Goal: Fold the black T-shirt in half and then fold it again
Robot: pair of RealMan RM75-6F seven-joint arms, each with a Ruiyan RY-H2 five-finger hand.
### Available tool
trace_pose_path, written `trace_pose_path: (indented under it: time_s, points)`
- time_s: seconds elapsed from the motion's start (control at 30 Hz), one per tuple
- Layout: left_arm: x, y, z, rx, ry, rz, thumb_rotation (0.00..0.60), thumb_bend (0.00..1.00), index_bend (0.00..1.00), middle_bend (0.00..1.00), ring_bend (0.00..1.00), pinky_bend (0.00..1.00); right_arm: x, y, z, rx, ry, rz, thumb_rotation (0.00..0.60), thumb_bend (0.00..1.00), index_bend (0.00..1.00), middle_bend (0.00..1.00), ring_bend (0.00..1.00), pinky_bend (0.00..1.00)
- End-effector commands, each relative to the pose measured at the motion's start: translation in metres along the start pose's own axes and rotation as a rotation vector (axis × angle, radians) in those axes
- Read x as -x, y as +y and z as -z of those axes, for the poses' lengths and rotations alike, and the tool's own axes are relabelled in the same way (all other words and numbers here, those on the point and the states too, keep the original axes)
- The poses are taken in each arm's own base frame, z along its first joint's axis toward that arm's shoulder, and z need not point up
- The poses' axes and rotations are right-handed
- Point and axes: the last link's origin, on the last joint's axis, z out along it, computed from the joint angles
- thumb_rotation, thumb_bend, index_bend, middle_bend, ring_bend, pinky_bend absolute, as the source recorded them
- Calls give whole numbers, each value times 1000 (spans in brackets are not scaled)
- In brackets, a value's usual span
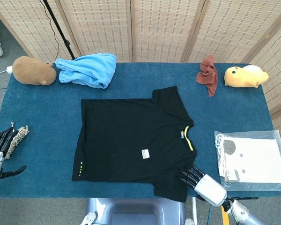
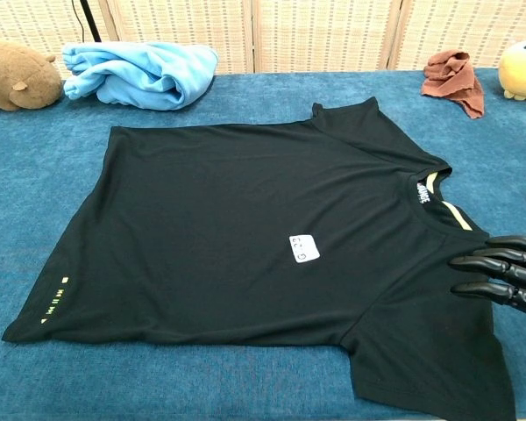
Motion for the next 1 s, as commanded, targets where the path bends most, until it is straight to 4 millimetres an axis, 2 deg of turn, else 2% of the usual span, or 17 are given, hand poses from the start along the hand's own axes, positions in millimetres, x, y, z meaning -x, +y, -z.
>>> trace_pose_path:
  time_s: [0.03, 1.0]
  points:
    - [0, 0, 0, 1, 0, 1, 600, 0, 0, 0, 0, 0, 3, 0, -4, -9, 2, -1, 600, 0, 32, 0, 0, 0]
    - [1, -2, 1, -10, -4, 4, 600, 0, 0, 0, 0, 0, 10, -7, -31, -29, 42, 6, 600, 0, 53, 0, 0, 0]
